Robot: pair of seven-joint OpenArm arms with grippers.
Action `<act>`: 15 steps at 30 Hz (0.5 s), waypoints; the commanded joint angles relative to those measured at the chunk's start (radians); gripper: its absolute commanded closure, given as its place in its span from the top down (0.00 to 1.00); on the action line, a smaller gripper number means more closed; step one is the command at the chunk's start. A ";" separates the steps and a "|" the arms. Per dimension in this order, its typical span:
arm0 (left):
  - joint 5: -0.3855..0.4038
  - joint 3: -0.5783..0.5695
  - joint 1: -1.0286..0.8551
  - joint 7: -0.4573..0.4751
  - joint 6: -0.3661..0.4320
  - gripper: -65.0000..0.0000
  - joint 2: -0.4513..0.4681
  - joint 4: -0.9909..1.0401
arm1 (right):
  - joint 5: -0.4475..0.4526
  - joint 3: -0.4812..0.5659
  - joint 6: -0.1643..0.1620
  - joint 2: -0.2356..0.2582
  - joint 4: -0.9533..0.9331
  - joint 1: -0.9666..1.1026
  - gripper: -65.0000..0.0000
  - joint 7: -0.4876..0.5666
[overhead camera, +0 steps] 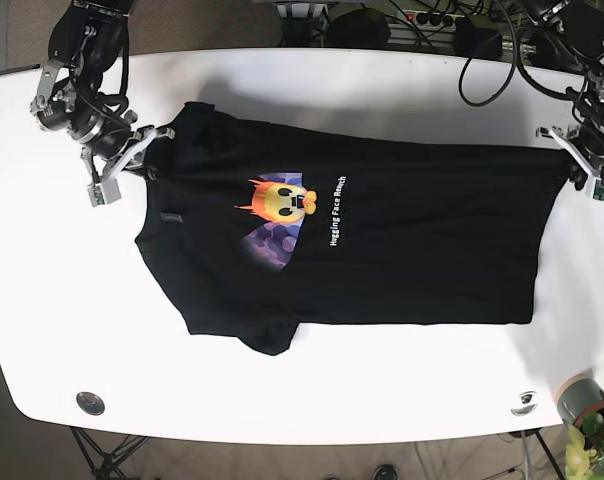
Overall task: Fold the T-shirt properly
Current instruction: 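Drag the shirt by its shoulders with both grippers to flatten it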
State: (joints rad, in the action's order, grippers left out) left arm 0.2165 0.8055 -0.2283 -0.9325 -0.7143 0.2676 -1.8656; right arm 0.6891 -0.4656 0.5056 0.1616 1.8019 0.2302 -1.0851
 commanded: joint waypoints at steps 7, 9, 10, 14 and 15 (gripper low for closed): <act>-0.024 0.015 -0.095 0.013 0.016 0.00 0.025 -0.015 | -0.018 -0.011 -0.008 0.016 0.022 0.053 0.04 0.024; -0.025 0.012 -0.112 0.013 0.016 0.00 0.025 -0.015 | -0.018 -0.011 -0.008 0.016 0.022 0.064 0.04 0.024; -0.025 0.008 -0.118 0.013 0.016 0.00 0.025 -0.015 | -0.018 -0.011 -0.008 0.016 0.022 0.068 0.05 0.024; -0.027 0.005 -0.127 0.013 0.016 0.06 0.023 -0.015 | -0.018 -0.011 -0.009 0.016 0.022 0.071 0.26 0.024; -0.027 0.004 -0.127 0.011 0.016 0.13 0.023 -0.015 | -0.016 -0.011 -0.009 0.016 0.022 0.071 0.34 0.024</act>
State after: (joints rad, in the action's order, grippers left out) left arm 0.1967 0.8013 -0.3546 -0.9276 -0.7109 0.2699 -1.8652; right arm 0.6605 -0.4667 0.4965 0.1627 1.8046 0.3054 -1.0813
